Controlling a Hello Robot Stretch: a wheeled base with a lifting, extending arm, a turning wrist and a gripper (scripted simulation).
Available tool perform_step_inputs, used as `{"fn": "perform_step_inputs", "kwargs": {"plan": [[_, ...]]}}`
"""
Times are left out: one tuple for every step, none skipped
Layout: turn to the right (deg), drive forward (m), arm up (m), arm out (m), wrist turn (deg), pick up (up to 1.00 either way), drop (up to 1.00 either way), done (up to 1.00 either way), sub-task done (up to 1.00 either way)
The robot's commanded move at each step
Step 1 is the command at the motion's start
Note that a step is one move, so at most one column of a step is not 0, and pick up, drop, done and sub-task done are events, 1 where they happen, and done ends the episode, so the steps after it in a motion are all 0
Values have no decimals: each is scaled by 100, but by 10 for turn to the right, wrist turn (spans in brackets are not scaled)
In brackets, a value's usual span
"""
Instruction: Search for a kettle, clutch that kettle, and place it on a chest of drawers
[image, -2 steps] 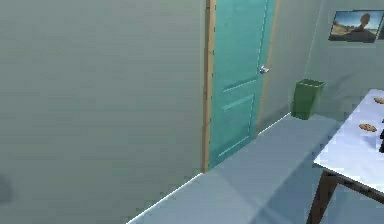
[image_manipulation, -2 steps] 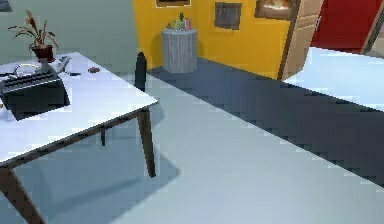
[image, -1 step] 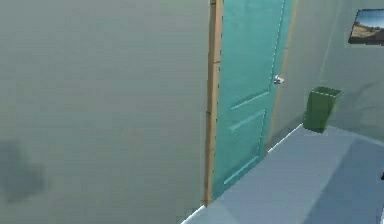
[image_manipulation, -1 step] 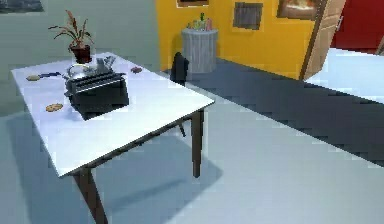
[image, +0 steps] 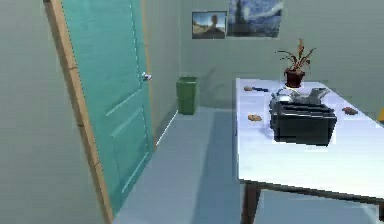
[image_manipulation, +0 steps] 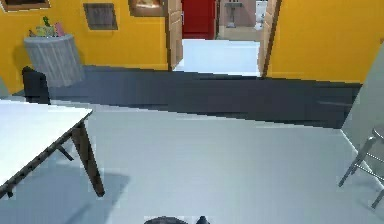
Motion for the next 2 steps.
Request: {"fn": "perform_step_inputs", "kwargs": {"plan": [[0, 70, 0, 0, 0, 0, 0, 0, 0], [30, 0, 0, 0, 0, 0, 0, 0, 0]]}}
